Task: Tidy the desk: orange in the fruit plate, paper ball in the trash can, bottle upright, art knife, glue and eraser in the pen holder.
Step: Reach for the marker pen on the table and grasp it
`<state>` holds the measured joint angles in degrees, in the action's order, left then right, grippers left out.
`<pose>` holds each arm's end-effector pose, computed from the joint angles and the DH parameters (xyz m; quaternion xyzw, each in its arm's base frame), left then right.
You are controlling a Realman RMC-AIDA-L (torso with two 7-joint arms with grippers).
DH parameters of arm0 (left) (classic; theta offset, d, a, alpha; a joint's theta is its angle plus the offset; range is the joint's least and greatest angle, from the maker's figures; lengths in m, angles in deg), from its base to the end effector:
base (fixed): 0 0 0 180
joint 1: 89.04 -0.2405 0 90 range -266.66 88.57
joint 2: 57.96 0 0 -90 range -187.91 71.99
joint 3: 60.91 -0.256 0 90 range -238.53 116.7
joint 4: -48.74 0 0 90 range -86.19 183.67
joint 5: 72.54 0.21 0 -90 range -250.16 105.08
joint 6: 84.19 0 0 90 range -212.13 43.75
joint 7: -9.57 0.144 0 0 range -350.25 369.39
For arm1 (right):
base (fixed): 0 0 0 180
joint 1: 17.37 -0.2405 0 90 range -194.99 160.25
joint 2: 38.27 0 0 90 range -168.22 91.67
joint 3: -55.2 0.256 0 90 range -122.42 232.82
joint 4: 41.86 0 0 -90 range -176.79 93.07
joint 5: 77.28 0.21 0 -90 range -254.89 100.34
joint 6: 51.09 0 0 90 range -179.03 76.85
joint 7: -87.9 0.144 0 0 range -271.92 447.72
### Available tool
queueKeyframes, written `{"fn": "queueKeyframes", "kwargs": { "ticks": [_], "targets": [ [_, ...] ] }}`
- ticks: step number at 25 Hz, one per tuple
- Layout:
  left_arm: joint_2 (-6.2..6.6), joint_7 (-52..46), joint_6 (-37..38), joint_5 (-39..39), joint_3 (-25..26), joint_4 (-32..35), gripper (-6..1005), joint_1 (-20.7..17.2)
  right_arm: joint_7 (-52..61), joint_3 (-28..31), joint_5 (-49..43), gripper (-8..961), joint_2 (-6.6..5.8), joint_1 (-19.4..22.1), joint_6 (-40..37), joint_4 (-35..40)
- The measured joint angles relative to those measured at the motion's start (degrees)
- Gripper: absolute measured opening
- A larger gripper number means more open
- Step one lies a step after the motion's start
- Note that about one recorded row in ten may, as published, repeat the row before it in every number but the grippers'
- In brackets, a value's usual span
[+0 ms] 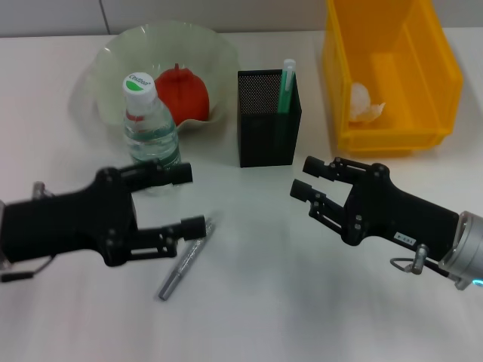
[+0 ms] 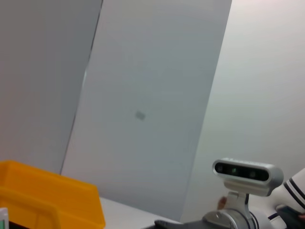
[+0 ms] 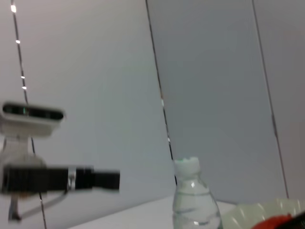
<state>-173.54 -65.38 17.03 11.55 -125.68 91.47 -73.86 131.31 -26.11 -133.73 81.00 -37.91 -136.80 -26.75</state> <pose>-0.2540 0.2567 0.0135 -0.9168 -0.1519 -0.3664 0.0475 0.2686 0.2616 -0.0643 -0.8829 0.1584 0.3938 0.2010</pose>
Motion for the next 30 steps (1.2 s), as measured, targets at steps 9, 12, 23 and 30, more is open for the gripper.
{"fn": "queueKeyframes", "kwargs": {
  "ticks": [9,12,23,30],
  "targets": [
    [-2.31,-41.1,0.54,23.97,0.18,37.95,786,0.45,-0.03,2.92,0.18,395,-0.05,1.04,0.21,-1.41],
    [-2.91,-56.83,-0.5,36.61,-5.7,49.8,785,4.12,-0.05,4.53,0.2,395,-0.15,1.86,0.89,-1.51],
    [-3.46,-75.13,-4.76,54.84,-22.04,47.32,774,16.22,-0.16,6.02,0.1,395,-0.16,2.41,2.95,-1.66],
    [-3.59,-78.62,-11.51,55.0,-25.93,36.67,767,20.49,-0.17,6.08,0.05,395,-0.1,2.41,3.04,-1.67]
  ]
}}
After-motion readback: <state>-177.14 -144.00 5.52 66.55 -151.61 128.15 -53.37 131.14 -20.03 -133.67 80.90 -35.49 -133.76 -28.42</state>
